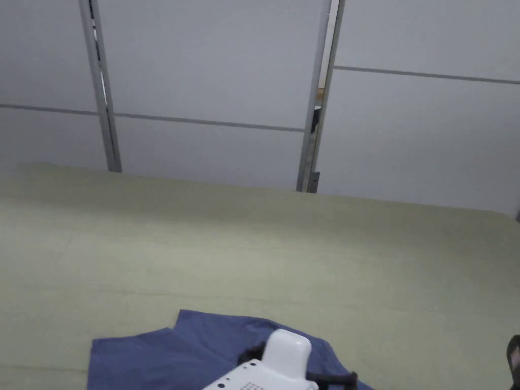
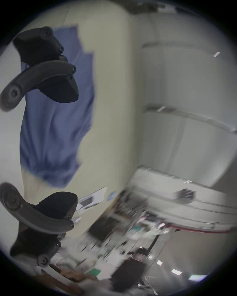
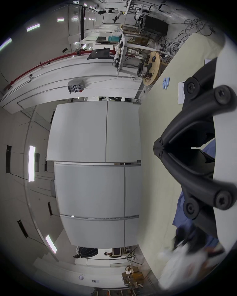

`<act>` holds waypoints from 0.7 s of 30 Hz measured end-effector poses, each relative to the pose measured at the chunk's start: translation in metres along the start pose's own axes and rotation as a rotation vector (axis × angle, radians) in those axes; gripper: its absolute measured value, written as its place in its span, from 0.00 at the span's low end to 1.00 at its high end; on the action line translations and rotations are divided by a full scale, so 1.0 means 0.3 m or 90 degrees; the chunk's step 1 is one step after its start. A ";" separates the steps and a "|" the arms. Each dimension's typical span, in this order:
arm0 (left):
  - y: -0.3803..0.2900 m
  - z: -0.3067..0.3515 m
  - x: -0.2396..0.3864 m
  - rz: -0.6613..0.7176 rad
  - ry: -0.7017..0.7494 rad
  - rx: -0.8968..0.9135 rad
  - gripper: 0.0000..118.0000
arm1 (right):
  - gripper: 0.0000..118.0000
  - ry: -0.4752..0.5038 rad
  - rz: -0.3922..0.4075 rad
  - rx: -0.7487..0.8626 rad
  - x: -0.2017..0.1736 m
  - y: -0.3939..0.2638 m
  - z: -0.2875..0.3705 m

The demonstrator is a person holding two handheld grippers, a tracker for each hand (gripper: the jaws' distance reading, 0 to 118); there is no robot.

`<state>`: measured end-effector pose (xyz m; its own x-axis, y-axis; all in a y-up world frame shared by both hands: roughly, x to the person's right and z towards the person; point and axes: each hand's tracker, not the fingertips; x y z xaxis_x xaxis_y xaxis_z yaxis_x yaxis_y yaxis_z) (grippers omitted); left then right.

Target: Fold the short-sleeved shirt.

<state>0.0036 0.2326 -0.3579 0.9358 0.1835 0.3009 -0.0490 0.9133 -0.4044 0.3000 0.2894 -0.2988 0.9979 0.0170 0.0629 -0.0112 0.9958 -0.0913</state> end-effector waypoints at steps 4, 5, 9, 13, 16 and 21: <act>0.001 0.339 -0.203 -0.046 0.210 0.143 0.12 | 0.02 0.024 -0.012 -0.001 -0.054 -0.033 0.033; -0.016 0.397 -0.249 -0.052 0.255 0.133 0.00 | 0.02 0.030 -0.021 -0.003 -0.068 -0.043 0.040; -0.090 0.574 -0.434 0.071 0.295 0.066 0.00 | 0.02 0.051 -0.027 -0.017 -0.117 -0.078 0.055; -0.175 0.648 -0.535 0.159 0.367 0.023 0.00 | 0.02 0.064 -0.028 -0.035 -0.154 -0.099 0.060; -0.242 0.617 -0.603 0.227 0.322 -0.062 0.00 | 0.02 0.073 -0.027 -0.044 -0.168 -0.111 0.067; -0.416 0.419 -0.688 0.337 0.253 -0.276 1.00 | 0.02 0.069 -0.018 -0.080 -0.163 -0.141 0.059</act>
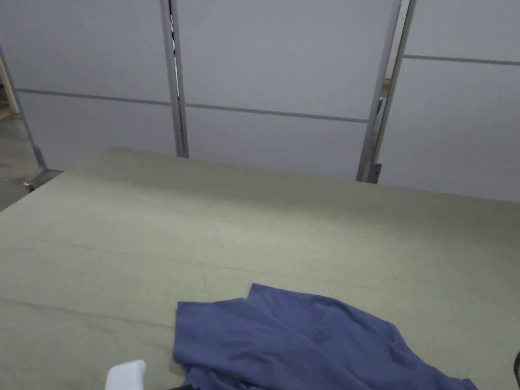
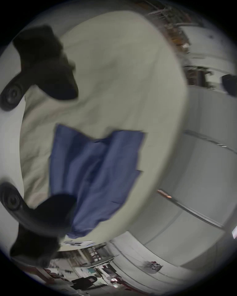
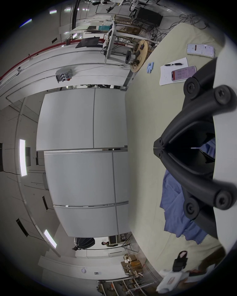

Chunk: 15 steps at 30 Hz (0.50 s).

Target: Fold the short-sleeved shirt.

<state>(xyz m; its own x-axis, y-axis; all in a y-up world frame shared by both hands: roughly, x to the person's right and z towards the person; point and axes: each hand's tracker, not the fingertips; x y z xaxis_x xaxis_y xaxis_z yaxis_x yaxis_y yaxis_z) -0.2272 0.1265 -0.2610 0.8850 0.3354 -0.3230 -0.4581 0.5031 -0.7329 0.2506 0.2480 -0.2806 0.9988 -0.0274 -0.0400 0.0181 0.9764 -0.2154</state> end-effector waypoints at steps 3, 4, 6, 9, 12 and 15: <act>-0.030 -0.101 0.023 0.010 0.021 -0.052 1.00 | 0.02 -0.011 0.004 -0.023 0.022 -0.020 -0.006; -0.042 -0.133 0.045 -0.009 0.028 -0.085 0.99 | 0.02 -0.015 0.001 -0.036 0.033 -0.027 -0.012; -0.062 -0.198 0.063 -0.036 0.061 -0.116 0.60 | 0.02 -0.024 -0.007 -0.058 0.055 -0.043 -0.029; -0.084 -0.212 0.076 -0.052 0.142 -0.062 0.13 | 0.04 -0.032 -0.005 -0.100 0.095 -0.075 -0.070; -0.069 -0.167 0.048 0.013 0.031 -0.070 0.04 | 0.73 -0.050 -0.005 -0.186 0.156 -0.122 -0.166; -0.081 -0.126 0.054 0.001 0.039 -0.066 0.04 | 1.00 -0.051 -0.023 -0.352 0.238 -0.207 -0.350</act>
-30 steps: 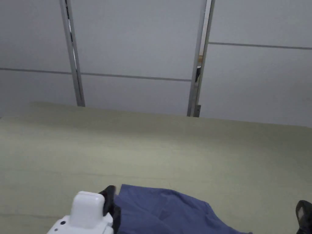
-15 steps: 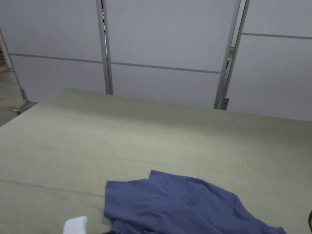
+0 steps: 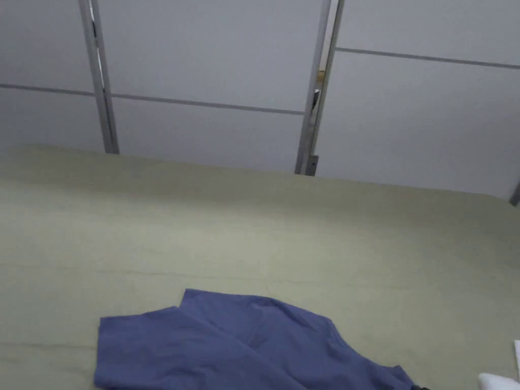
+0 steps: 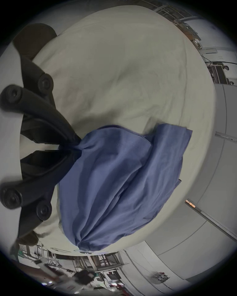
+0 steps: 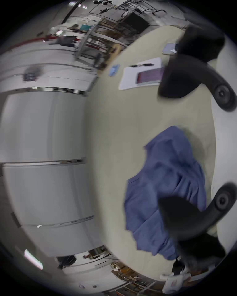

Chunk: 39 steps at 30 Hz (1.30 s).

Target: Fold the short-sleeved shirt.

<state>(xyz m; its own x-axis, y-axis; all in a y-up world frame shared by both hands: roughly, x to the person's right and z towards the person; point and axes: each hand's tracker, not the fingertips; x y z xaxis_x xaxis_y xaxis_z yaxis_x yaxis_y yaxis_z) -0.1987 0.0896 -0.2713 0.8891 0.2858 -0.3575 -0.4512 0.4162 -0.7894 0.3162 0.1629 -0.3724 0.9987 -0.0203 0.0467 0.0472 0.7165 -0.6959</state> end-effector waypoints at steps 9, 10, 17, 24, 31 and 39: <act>-0.035 0.060 0.001 0.024 -0.019 -0.005 0.04 | 0.88 0.014 -0.087 -0.268 0.071 -0.108 -0.463; -0.036 0.060 0.000 0.028 -0.016 -0.007 0.04 | 0.83 -0.007 -0.066 -0.208 0.062 -0.090 -0.431; -0.018 0.128 0.003 0.064 -0.055 0.032 0.04 | 0.06 0.128 -0.043 -0.089 -0.040 -0.056 -0.148; 0.144 0.465 -0.005 0.045 -0.147 0.227 0.04 | 0.06 0.271 -0.188 0.087 -0.003 0.066 0.263; 0.603 0.777 0.126 -0.027 -0.234 0.396 0.04 | 0.06 0.336 -0.217 0.196 -0.086 0.500 0.450; 1.113 0.808 0.360 -0.043 -0.252 0.457 0.04 | 0.06 0.270 -0.133 0.295 -0.251 0.978 0.393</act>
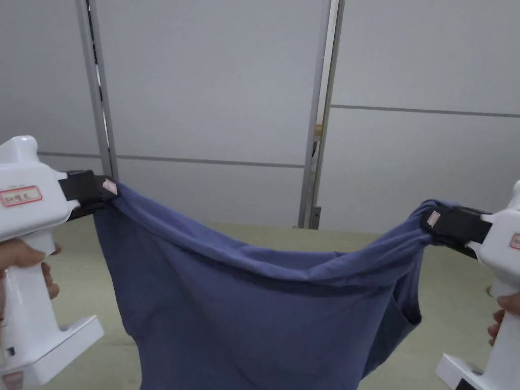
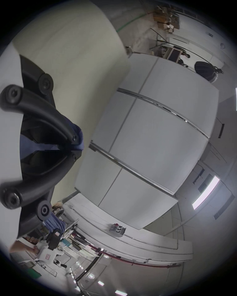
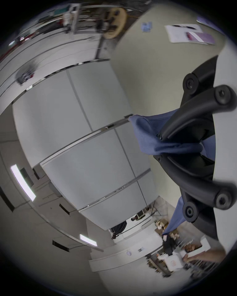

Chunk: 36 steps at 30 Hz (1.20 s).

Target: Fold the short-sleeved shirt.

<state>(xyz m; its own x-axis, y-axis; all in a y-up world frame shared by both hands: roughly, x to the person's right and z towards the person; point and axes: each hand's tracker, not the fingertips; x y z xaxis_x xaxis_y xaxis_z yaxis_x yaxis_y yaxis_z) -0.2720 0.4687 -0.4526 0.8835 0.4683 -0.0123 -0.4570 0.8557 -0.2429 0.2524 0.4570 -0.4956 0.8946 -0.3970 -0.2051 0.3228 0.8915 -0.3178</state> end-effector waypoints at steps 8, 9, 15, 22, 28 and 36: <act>0.154 -0.190 0.076 0.006 -0.028 0.140 0.04 | 0.06 -0.034 0.056 0.149 0.017 0.167 -0.137; 0.148 -0.192 0.074 0.006 -0.031 0.145 0.04 | 0.06 -0.038 0.058 0.155 0.030 0.163 -0.133; -0.016 -0.155 0.018 -0.003 -0.014 0.128 0.04 | 0.06 -0.054 0.103 0.153 0.065 0.039 -0.054; -0.404 0.065 -0.081 -0.004 0.055 0.008 0.04 | 0.06 -0.089 0.088 0.018 0.165 -0.329 0.159; -0.777 0.297 -0.214 0.028 0.182 -0.185 0.04 | 0.06 -0.143 -0.013 -0.194 0.289 -0.672 0.324; -1.052 0.449 -0.391 0.095 0.290 -0.429 0.04 | 0.06 -0.204 -0.082 -0.467 0.376 -0.936 0.469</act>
<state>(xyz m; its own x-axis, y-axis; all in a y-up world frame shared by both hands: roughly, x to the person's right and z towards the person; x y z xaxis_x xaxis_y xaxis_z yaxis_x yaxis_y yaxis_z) -0.2454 0.1734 -0.2439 0.8400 0.3075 -0.4471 -0.5409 0.4076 -0.7358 0.3061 0.1925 -0.2992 0.9450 -0.3061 0.1152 0.2448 0.4287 -0.8696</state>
